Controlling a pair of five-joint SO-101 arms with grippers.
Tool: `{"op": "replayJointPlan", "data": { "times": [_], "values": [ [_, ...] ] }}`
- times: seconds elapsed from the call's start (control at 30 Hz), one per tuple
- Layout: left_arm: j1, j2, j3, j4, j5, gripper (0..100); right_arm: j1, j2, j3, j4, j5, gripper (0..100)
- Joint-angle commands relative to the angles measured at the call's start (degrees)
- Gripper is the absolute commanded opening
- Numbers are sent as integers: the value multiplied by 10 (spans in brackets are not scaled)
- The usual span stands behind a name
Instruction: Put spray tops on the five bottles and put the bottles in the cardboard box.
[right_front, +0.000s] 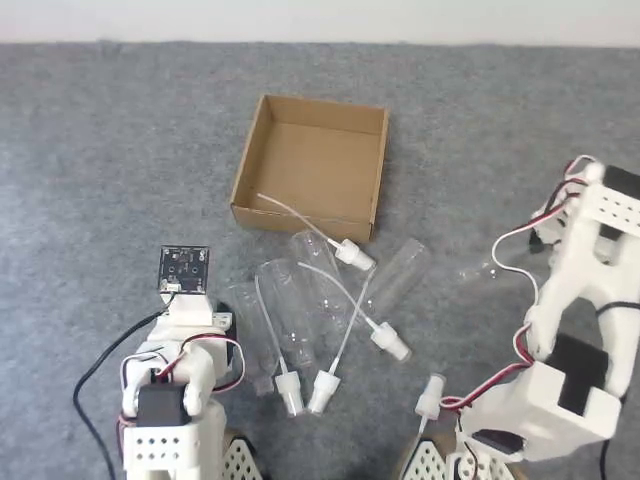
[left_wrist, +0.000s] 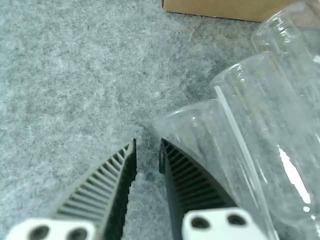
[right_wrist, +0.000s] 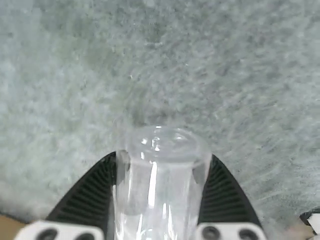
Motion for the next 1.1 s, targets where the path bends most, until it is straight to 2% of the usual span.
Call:
{"op": "replayJointPlan", "data": {
  "times": [0.0,0.2,0.4,0.47,0.77,1.07],
  "values": [
    [3,-10,-11,2,-4,77,7,-40,34,-61,-9,60],
    [3,-10,-11,2,-4,77,7,-40,113,-174,-9,77],
    [3,-10,-11,2,-4,77,4,-40,160,-222,-34,296],
    [3,-10,-11,2,-4,77,4,-41,161,-220,-33,327],
    [3,-10,-11,2,-4,77,2,-48,144,-209,-24,329],
    [3,-10,-11,2,-4,77,-20,-119,80,-98,31,329]
  ]
}}
